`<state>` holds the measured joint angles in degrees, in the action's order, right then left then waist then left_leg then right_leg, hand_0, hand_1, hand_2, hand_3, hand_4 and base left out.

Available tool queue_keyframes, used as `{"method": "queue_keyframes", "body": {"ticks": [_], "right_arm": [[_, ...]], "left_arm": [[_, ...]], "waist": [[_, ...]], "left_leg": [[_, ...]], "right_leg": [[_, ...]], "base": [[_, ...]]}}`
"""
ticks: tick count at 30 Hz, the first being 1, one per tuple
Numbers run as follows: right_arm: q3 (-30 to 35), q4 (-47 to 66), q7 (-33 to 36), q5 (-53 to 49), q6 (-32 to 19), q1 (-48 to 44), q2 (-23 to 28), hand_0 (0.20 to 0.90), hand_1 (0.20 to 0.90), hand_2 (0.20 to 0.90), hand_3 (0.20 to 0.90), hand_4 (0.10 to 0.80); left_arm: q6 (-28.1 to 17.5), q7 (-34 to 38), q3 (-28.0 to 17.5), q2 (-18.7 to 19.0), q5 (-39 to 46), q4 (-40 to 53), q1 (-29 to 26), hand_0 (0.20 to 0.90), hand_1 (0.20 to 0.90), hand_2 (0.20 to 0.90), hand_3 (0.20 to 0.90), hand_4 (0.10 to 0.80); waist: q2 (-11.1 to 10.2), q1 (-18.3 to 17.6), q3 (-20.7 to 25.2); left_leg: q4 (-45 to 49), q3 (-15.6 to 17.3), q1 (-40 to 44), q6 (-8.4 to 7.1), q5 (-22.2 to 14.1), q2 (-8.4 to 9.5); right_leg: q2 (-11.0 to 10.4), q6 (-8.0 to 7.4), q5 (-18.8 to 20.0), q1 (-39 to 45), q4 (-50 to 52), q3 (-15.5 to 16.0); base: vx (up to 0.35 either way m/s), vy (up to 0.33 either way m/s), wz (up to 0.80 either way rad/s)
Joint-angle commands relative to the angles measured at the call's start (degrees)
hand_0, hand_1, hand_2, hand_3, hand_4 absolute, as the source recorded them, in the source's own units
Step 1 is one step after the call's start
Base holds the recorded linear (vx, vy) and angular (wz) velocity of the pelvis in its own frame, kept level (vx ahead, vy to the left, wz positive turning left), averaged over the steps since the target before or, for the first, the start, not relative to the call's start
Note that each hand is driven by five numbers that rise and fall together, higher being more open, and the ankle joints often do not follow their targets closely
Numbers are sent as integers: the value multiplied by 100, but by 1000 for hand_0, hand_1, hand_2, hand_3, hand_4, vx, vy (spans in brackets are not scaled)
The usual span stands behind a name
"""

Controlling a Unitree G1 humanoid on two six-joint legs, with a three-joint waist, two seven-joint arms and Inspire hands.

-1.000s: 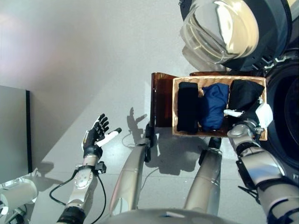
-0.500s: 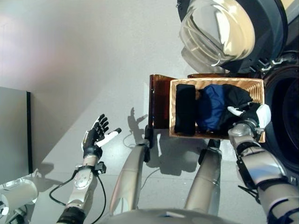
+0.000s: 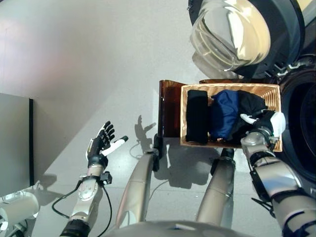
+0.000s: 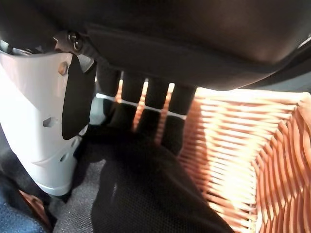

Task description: Pick up the clothes and place them into the washing machine

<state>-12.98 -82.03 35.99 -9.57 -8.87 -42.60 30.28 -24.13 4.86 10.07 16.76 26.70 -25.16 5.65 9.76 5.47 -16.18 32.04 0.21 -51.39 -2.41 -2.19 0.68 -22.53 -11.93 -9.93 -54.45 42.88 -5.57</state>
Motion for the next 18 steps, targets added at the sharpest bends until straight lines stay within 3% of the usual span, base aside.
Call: {"method": "queue_keyframes", "body": {"ticks": [1,18], "right_arm": [[-150,45,-48,55,-162,168,134,900,900,900,900,800],[-290,41,-121,57,-147,-35,-58,900,900,900,900,800]], "left_arm": [[-396,70,-487,404,42,392,212,900,900,900,900,800],[-373,73,-507,398,48,337,232,900,900,900,900,800]], "waist": [[9,10,223],[21,74,217]], "left_leg": [[259,40,154,-100,-460,-81],[202,49,158,-76,-442,-75]], "right_leg": [[48,321,972,-76,-491,-173],[71,329,958,-31,-538,-156]], "base": [[0,0,0],[0,0,0]]}}
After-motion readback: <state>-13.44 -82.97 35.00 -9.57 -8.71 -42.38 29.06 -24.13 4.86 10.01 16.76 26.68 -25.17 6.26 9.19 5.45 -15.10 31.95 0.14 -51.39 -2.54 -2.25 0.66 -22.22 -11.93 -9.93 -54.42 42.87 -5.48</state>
